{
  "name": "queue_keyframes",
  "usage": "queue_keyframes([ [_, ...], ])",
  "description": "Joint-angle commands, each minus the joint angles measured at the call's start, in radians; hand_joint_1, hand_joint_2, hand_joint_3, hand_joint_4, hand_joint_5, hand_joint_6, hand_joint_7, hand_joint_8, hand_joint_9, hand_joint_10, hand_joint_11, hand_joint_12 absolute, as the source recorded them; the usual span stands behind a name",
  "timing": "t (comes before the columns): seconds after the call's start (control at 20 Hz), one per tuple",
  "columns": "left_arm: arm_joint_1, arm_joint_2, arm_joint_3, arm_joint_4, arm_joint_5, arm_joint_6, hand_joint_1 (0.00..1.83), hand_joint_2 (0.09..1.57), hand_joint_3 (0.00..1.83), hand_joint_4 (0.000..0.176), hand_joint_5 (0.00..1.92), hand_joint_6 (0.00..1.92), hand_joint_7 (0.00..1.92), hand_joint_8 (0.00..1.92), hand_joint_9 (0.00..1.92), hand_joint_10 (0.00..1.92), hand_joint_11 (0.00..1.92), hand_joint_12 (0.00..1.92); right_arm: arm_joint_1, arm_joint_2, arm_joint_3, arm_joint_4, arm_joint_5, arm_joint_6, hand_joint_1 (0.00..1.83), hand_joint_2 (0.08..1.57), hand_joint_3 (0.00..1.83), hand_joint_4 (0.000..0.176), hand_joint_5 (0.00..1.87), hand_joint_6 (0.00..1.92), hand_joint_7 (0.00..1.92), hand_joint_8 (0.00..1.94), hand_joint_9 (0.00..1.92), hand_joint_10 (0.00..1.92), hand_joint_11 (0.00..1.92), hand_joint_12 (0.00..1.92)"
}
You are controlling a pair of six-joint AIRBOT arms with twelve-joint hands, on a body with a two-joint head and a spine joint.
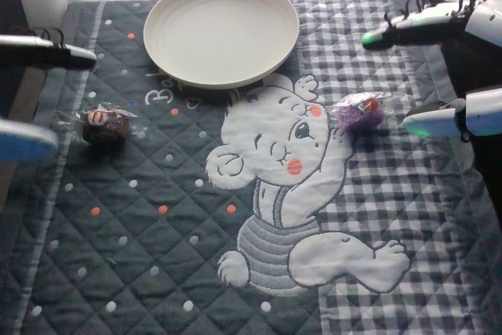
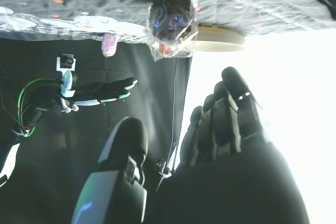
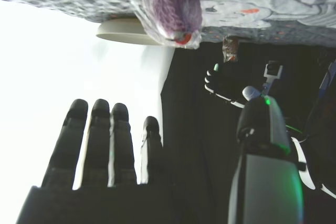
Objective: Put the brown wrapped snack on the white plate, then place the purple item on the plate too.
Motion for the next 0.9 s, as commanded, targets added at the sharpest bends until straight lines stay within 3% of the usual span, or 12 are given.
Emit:
queue_keyframes([
  [0.0,-0.012,-0.009,0.001,-0.032,-0.1,-0.007,0.79,0.93,0.0,0.091,0.45,0.0,0.34,0.0,0.26,0.01,0.0,0.7,0.01,0.003,0.006,0.043,0.102,0.008,0.87,1.01,0.0,0.106,0.51,0.0,0.48,0.0,0.41,0.0,0.17,0.57],
  [0.1,-0.013,-0.011,0.003,-0.026,-0.092,-0.007,0.82,0.91,0.0,0.086,0.48,0.01,0.36,0.01,0.26,0.01,0.0,0.69,0.01,0.003,0.006,0.04,0.102,0.009,0.87,1.03,0.01,0.115,0.5,0.0,0.48,0.0,0.41,0.0,0.17,0.57],
  [0.15,-0.017,-0.013,0.005,-0.021,-0.087,-0.007,0.82,0.91,0.0,0.096,0.48,0.01,0.36,0.01,0.25,0.01,0.0,0.69,0.01,0.003,0.006,0.04,0.102,0.009,0.87,1.03,0.0,0.116,0.51,0.0,0.48,0.0,0.41,0.0,0.17,0.57],
  [0.2,-0.029,-0.015,0.009,-0.005,-0.07,-0.002,0.8,0.91,0.0,0.114,0.46,0.0,0.34,0.0,0.24,0.0,0.0,0.62,0.01,0.003,0.006,0.039,0.102,0.009,0.89,1.04,0.0,0.092,0.51,0.0,0.49,0.0,0.42,0.0,0.14,0.65],
  [0.3,-0.103,-0.031,0.022,0.078,0.019,0.019,0.83,0.87,0.0,0.141,0.44,0.0,0.32,0.0,0.23,0.0,0.0,0.65,0.01,0.003,0.007,0.038,0.1,0.009,0.89,1.04,0.0,0.088,0.5,0.0,0.5,0.0,0.43,0.0,0.1,0.75],
  [0.4,-0.174,-0.06,0.046,0.173,0.112,0.023,0.86,0.84,0.0,0.128,0.43,0.0,0.34,0.0,0.25,0.0,0.0,0.66,0.01,0.001,0.01,0.034,0.1,0.009,0.84,1.05,0.0,0.094,0.49,0.0,0.49,0.0,0.45,0.0,0.11,0.71],
  [0.5,-0.213,-0.086,0.069,0.234,0.177,0.023,0.85,0.85,0.0,0.138,0.4,0.0,0.31,0.0,0.23,0.01,0.0,0.59,0.01,-0.001,0.012,0.028,0.1,0.009,0.83,1.04,0.0,0.095,0.5,0.0,0.5,0.0,0.47,0.0,0.17,0.61],
  [0.55,-0.231,-0.097,0.08,0.261,0.212,0.028,0.83,0.86,0.01,0.144,0.41,0.01,0.32,0.01,0.26,0.02,0.0,0.56,0.01,-0.002,0.012,0.026,0.1,0.009,0.8,1.04,0.0,0.116,0.48,0.0,0.49,0.0,0.47,0.0,0.14,0.64],
  [0.6,-0.248,-0.107,0.085,0.282,0.252,0.048,0.8,0.87,0.0,0.141,0.45,0.01,0.4,0.01,0.36,0.03,0.0,0.75,0.01,-0.003,0.012,0.025,0.1,0.009,0.87,1.05,0.0,0.085,0.47,0.0,0.48,0.0,0.44,0.0,0.08,0.68],
  [0.7,-0.268,-0.115,0.086,0.307,0.312,0.093,0.82,0.86,0.0,0.138,0.49,0.0,0.47,0.01,0.44,0.02,0.0,0.9,0.01,-0.005,0.012,0.023,0.096,0.01,0.93,1.05,0.0,0.076,0.48,0.0,0.49,0.0,0.43,0.0,0.1,0.63],
  [0.75,-0.276,-0.117,0.087,0.32,0.338,0.108,0.84,0.87,0.0,0.145,0.49,0.0,0.51,0.0,0.5,0.01,0.0,0.98,0.01,-0.006,0.012,0.022,0.095,0.012,0.9,1.05,0.0,0.047,0.49,0.0,0.48,0.0,0.41,0.0,0.12,0.58],
  [0.85,-0.299,-0.121,0.087,0.349,0.38,0.131,0.87,0.89,0.01,0.136,0.51,0.0,0.53,0.01,0.51,0.01,0.0,0.94,0.01,-0.006,0.011,0.019,0.095,0.017,0.91,1.05,0.0,0.029,0.49,0.0,0.46,0.0,0.38,0.0,0.09,0.56],
])
